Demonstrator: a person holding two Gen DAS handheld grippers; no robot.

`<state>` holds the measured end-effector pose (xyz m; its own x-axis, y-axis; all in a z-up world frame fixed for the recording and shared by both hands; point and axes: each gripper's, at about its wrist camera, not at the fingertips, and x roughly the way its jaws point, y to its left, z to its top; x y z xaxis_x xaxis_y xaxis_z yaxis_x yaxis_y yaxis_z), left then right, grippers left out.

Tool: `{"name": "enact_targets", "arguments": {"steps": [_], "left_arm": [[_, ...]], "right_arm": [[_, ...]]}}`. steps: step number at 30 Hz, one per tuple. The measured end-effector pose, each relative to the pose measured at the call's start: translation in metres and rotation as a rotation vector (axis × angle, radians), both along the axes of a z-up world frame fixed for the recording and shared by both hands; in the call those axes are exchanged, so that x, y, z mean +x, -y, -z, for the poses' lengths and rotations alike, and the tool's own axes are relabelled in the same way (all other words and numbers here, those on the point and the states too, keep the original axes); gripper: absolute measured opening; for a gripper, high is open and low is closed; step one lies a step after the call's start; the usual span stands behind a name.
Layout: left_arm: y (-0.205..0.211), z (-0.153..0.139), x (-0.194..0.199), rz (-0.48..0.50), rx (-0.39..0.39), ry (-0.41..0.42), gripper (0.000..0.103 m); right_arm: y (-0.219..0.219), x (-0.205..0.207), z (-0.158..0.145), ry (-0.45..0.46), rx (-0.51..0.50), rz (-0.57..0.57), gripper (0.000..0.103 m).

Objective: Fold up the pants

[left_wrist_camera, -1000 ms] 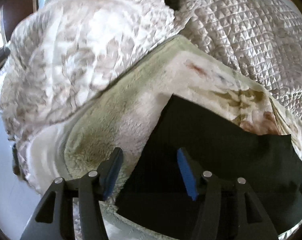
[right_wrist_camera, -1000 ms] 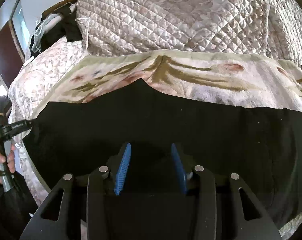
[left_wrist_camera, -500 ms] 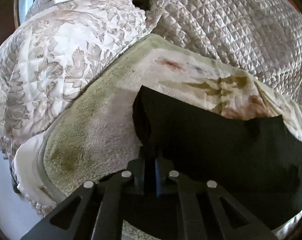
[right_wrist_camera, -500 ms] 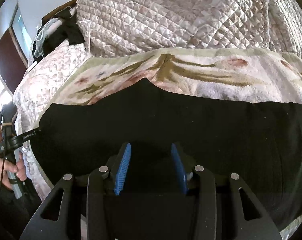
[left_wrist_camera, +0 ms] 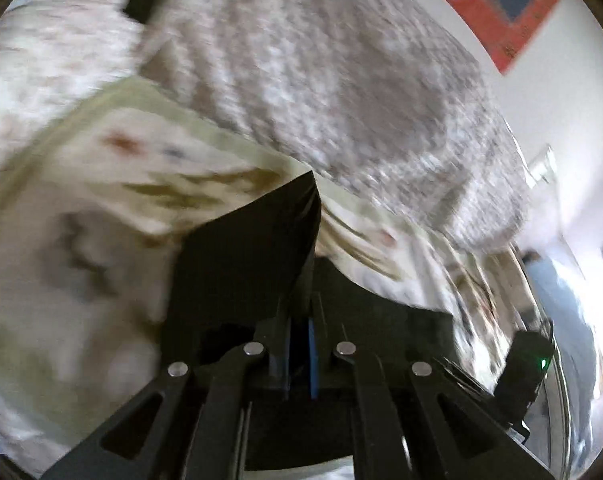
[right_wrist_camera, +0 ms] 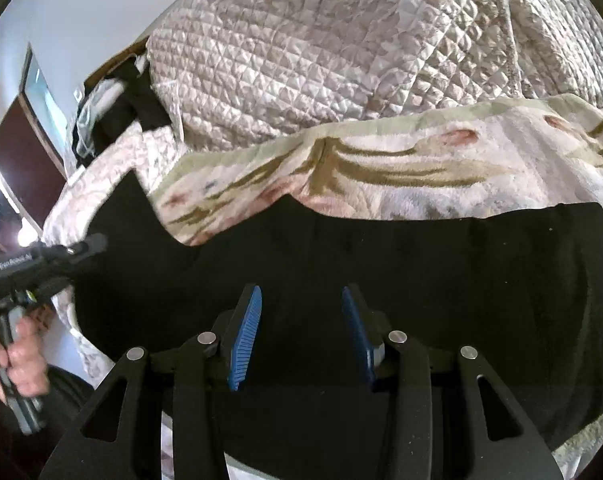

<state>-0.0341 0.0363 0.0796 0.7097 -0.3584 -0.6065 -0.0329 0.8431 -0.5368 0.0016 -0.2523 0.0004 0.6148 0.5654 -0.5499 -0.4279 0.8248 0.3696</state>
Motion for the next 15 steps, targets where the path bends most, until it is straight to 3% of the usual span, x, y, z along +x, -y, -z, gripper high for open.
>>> {"name": "enact_targets", "arguments": {"steps": [7,11,13,15], "left_arm": [[0.089,0.040,0.035,0.176,-0.032,-0.104,0.008],[0.112,0.063,0.044,0.225,-0.014,-0.171,0.008],[0.109,0.064,0.040,0.233,-0.042,-0.183,0.009],[0.103,0.054,0.034,0.241,-0.048,-0.149,0.021]], "right_arm": [[0.034,0.004,-0.001,-0.038,0.061,0.075,0.043],[0.040,0.009,0.002,-0.071,0.095,0.080,0.043],[0.039,0.009,0.004,-0.077,0.093,0.072,0.043],[0.037,0.010,0.006,-0.085,0.099,0.059,0.043]]}}
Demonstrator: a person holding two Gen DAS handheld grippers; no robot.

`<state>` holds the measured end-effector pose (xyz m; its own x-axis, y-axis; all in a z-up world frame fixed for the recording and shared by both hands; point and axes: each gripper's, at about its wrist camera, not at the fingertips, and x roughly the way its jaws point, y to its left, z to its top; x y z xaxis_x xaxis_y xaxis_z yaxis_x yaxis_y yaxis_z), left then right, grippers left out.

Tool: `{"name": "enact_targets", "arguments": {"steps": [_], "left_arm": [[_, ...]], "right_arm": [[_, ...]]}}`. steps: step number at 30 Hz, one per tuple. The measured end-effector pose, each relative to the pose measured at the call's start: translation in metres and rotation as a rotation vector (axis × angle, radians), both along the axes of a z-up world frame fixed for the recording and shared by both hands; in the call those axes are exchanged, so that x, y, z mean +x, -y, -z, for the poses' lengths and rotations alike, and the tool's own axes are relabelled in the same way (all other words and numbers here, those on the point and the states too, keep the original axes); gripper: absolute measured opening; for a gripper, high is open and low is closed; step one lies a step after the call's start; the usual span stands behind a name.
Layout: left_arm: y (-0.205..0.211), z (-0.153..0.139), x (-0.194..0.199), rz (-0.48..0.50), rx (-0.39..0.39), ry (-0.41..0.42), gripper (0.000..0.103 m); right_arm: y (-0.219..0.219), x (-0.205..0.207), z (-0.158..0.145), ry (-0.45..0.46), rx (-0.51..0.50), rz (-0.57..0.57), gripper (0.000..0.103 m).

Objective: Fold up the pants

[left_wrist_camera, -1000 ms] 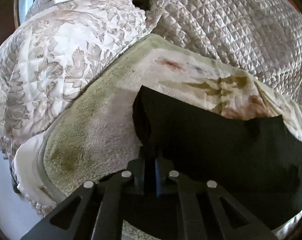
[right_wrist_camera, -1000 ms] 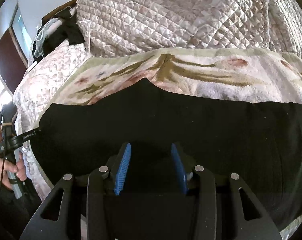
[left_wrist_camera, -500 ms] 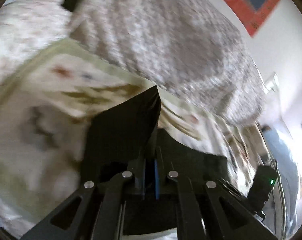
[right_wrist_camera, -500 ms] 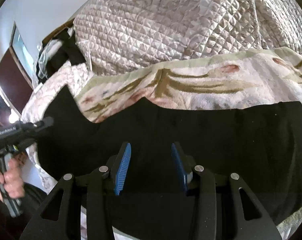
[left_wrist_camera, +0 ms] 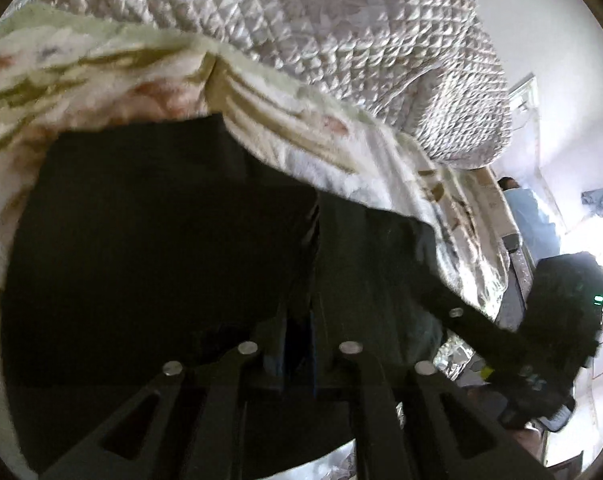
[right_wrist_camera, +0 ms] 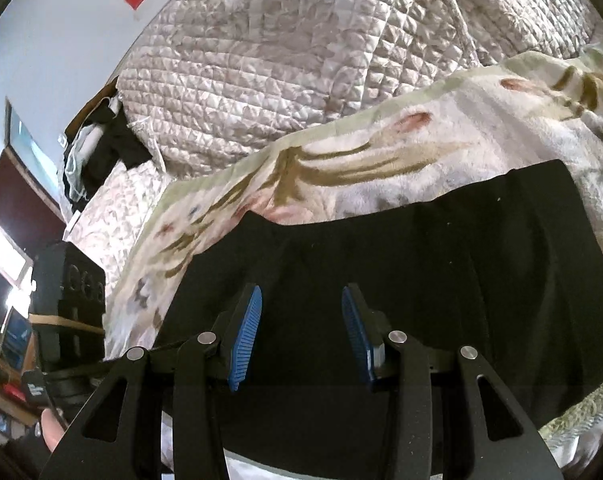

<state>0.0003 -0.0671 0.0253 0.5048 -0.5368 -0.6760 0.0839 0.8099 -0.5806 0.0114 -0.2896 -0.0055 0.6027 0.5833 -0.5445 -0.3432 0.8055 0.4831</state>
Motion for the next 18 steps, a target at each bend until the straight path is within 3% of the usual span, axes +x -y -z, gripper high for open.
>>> {"name": "enact_targets", "arguments": {"steps": [3,6,9,12,15,18], "left_arm": [[-0.015,-0.020,-0.007,0.007,-0.066,0.055,0.038],[-0.038,-0.043,-0.016,-0.037,-0.057,0.147,0.045],[-0.069,-0.049,-0.017,-0.154,0.088,0.183,0.045],[-0.093,-0.037,-0.014,-0.239,0.209,0.145,0.045],[-0.104,-0.022,-0.015,-0.259,0.250,0.125,0.045],[-0.108,-0.008,-0.018,-0.255,0.270,0.124,0.045]], "right_arm": [[-0.004,0.002,0.004,-0.019,0.012,-0.018,0.043],[-0.007,0.003,0.009,-0.035,0.013,-0.032,0.043],[-0.014,0.004,0.016,-0.062,-0.001,-0.058,0.043],[-0.025,0.003,0.024,-0.089,-0.025,-0.092,0.043],[-0.035,-0.002,0.026,-0.056,-0.089,-0.093,0.043],[-0.038,-0.009,0.018,0.021,-0.091,-0.094,0.040]]}}
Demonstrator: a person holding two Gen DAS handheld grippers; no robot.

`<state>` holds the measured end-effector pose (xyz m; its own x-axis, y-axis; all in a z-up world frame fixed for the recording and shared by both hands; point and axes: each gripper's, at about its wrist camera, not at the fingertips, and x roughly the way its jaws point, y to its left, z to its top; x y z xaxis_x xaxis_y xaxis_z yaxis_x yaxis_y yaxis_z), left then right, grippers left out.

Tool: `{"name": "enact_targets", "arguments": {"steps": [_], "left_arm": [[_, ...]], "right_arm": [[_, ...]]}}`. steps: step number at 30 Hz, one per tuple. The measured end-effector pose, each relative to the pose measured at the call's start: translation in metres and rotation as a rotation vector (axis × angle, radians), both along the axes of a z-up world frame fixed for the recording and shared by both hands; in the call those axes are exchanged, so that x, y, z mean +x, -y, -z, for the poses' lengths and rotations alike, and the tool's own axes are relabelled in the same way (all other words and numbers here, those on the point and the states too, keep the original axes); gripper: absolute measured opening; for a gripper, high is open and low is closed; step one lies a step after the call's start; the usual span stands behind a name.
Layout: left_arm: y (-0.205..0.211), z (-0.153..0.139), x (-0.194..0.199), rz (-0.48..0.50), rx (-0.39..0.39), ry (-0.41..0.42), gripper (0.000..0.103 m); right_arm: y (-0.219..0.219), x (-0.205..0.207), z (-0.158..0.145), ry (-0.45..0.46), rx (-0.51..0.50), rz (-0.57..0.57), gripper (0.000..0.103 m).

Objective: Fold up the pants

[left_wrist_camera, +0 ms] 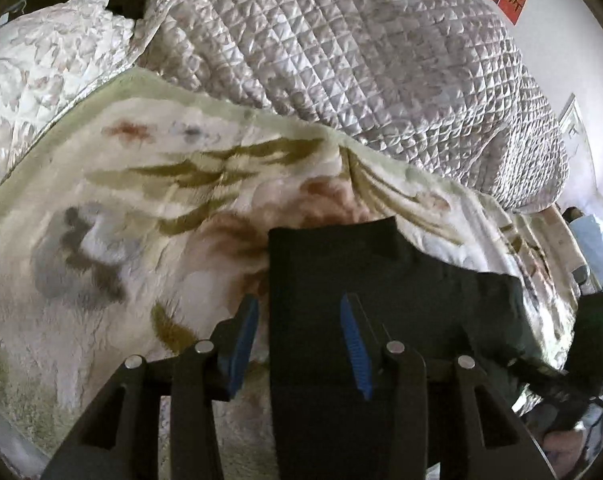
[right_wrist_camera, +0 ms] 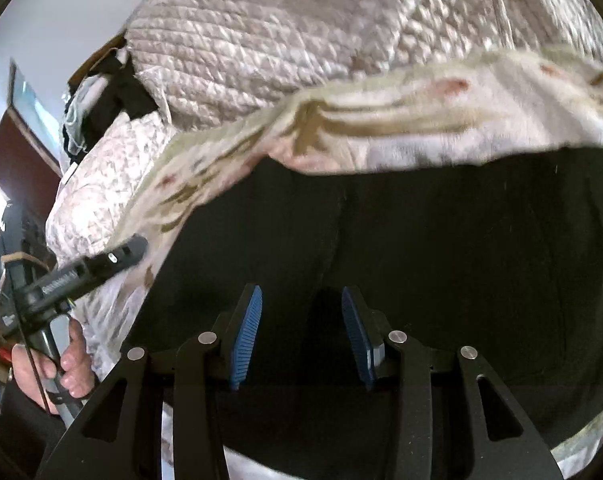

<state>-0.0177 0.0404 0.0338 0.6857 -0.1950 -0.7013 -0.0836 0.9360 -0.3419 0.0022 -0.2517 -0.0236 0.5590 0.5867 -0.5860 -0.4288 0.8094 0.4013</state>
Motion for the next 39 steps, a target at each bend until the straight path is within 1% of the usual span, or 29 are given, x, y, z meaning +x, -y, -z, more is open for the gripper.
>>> {"name": "enact_targets", "arguments": {"steps": [1,2,3,4,5,6,9,11,15,17,19,20,22,24,27,31,35,39], "left_arm": [[0.000,0.002,0.001,0.001,0.004,0.002,0.045],[0.000,0.004,0.003,0.002,0.005,0.000,0.045],[0.002,0.007,0.004,0.006,0.002,-0.001,0.045],[0.003,0.009,0.006,0.013,-0.006,-0.002,0.045],[0.004,0.010,0.005,0.020,-0.010,-0.005,0.045],[0.008,0.012,0.004,0.034,-0.011,-0.012,0.045],[0.016,0.018,0.009,0.064,-0.006,-0.043,0.043],[0.018,0.016,0.016,0.067,0.011,-0.045,0.041],[0.016,0.010,0.040,0.064,0.007,-0.032,0.040],[0.016,0.014,0.052,0.063,-0.006,-0.047,0.040],[0.017,0.024,0.063,0.064,-0.030,-0.083,0.040],[0.017,0.029,0.065,0.065,-0.040,-0.098,0.040],[0.018,0.029,0.063,0.070,-0.032,-0.082,0.040],[0.018,0.026,0.060,0.066,-0.033,-0.074,0.040],[0.020,0.022,0.050,0.065,-0.023,-0.061,0.040],[0.030,0.016,0.031,0.075,0.036,-0.036,0.040],[0.041,0.013,0.008,0.083,0.097,-0.019,0.040],[0.049,0.011,-0.014,0.072,0.151,-0.011,0.040]], "right_arm": [[-0.003,0.000,-0.001,0.013,-0.002,-0.011,0.038],[-0.009,0.000,0.002,0.009,-0.027,-0.029,0.035],[-0.014,0.003,0.006,-0.005,-0.056,-0.035,0.034],[-0.020,0.006,0.013,-0.028,-0.097,-0.031,0.033],[-0.021,0.008,0.016,-0.026,-0.121,-0.018,0.029],[-0.020,0.008,0.015,-0.017,-0.125,-0.010,0.028],[-0.016,0.010,0.007,0.012,-0.129,0.025,0.028],[-0.019,0.013,0.001,0.020,-0.111,0.006,0.028],[-0.038,0.028,-0.007,0.054,-0.144,-0.018,0.028],[-0.045,0.041,-0.001,0.041,-0.171,-0.008,0.028],[-0.046,0.054,0.013,-0.004,-0.199,0.011,0.028],[-0.043,0.055,0.015,-0.008,-0.178,0.015,0.027],[-0.040,0.053,0.012,-0.003,-0.172,0.021,0.027],[-0.038,0.048,0.009,0.014,-0.194,0.030,0.027],[-0.035,0.036,0.007,0.007,-0.169,0.015,0.027],[-0.035,0.015,0.003,0.046,-0.203,0.001,0.028],[-0.033,-0.007,0.001,0.087,-0.214,-0.007,0.028],[-0.032,-0.022,0.006,0.092,-0.228,-0.019,0.028]]}}
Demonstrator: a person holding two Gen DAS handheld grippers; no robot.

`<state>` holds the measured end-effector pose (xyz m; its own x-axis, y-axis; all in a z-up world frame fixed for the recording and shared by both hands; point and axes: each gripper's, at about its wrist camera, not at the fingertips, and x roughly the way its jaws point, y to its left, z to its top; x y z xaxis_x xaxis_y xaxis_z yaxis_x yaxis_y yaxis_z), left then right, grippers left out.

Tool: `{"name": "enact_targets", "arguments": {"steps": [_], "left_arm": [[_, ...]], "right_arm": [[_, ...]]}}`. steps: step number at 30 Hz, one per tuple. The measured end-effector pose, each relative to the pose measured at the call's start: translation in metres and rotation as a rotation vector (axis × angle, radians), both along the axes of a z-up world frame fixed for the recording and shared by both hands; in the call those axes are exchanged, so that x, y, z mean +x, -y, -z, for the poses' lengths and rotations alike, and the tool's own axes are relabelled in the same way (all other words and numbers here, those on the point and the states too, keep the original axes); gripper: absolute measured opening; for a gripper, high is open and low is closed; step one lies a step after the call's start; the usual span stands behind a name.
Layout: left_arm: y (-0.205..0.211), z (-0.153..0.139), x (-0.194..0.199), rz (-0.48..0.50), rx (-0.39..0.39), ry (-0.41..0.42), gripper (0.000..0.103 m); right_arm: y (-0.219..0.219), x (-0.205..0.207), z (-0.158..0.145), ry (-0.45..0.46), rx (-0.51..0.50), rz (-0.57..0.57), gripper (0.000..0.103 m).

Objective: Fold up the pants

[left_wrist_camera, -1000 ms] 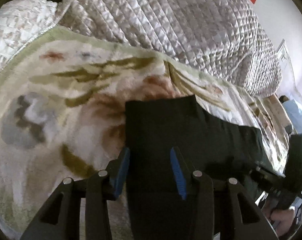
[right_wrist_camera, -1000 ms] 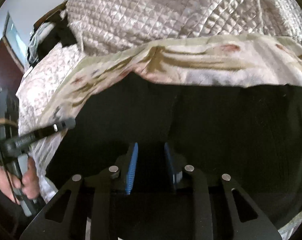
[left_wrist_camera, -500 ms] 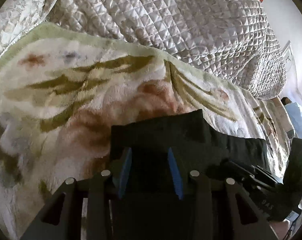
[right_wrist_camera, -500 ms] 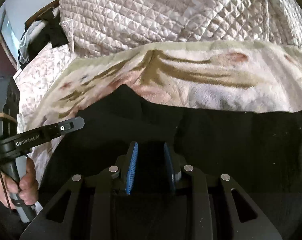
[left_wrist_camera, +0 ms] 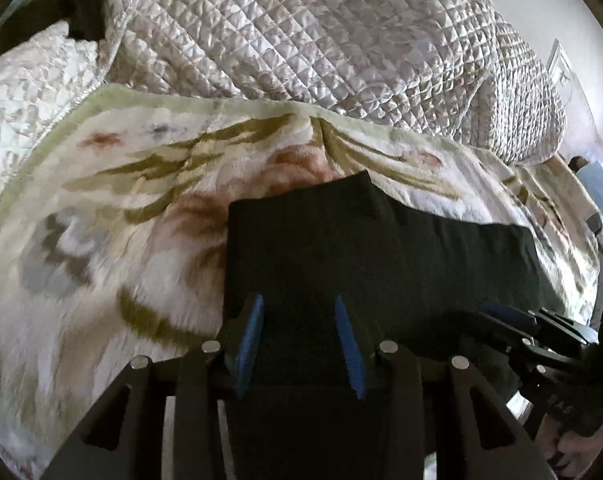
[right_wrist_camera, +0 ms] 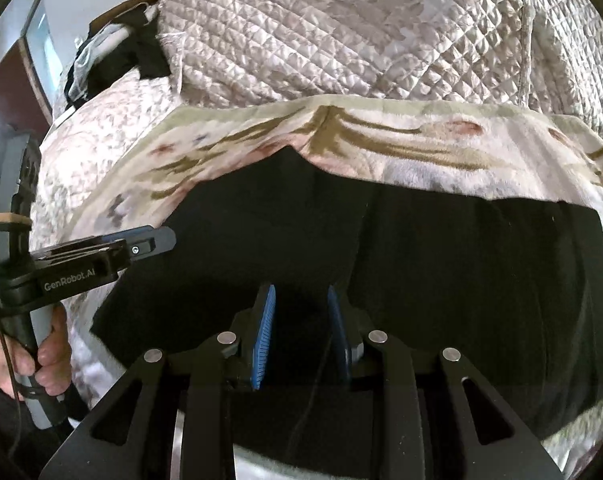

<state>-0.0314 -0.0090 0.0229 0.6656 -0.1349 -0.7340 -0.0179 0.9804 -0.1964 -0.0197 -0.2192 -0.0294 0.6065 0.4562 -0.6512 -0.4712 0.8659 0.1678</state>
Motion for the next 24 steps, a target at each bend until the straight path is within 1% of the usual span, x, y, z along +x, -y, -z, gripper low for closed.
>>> {"name": "enact_targets", "arguments": {"steps": [4,7,10,11,13,16,18,19,21,24], "left_arm": [[0.006,-0.002,-0.021,-0.024,0.065,0.024,0.040],[0.008,0.002,-0.029,-0.022,0.097,0.018,0.040],[0.007,0.009,-0.033,-0.022,0.091,0.003,0.040],[0.006,0.011,-0.033,-0.022,0.092,0.005,0.040],[0.008,0.013,-0.036,-0.021,0.100,0.018,0.041],[0.011,0.016,-0.037,-0.013,0.103,0.035,0.048],[0.014,0.017,-0.038,-0.001,0.104,0.046,0.056],[0.015,0.018,-0.038,0.003,0.108,0.050,0.057],[0.017,0.018,-0.038,0.012,0.110,0.057,0.064],[0.021,0.019,-0.038,0.024,0.113,0.061,0.069]], "right_arm": [[-0.001,-0.012,0.004,0.036,-0.043,-0.006,0.028],[-0.003,-0.020,0.006,0.063,-0.063,-0.013,0.028],[-0.007,-0.023,0.013,0.068,-0.095,-0.009,0.028],[-0.009,-0.024,0.016,0.072,-0.111,-0.004,0.030],[-0.008,-0.024,0.018,0.081,-0.112,-0.003,0.033],[-0.007,-0.023,0.020,0.075,-0.101,0.002,0.033],[-0.007,-0.024,0.021,0.079,-0.101,0.004,0.033],[-0.007,-0.024,0.022,0.080,-0.101,0.004,0.033],[-0.006,-0.023,0.021,0.073,-0.094,0.003,0.033],[-0.004,-0.021,0.023,0.058,-0.071,-0.002,0.034]]}}
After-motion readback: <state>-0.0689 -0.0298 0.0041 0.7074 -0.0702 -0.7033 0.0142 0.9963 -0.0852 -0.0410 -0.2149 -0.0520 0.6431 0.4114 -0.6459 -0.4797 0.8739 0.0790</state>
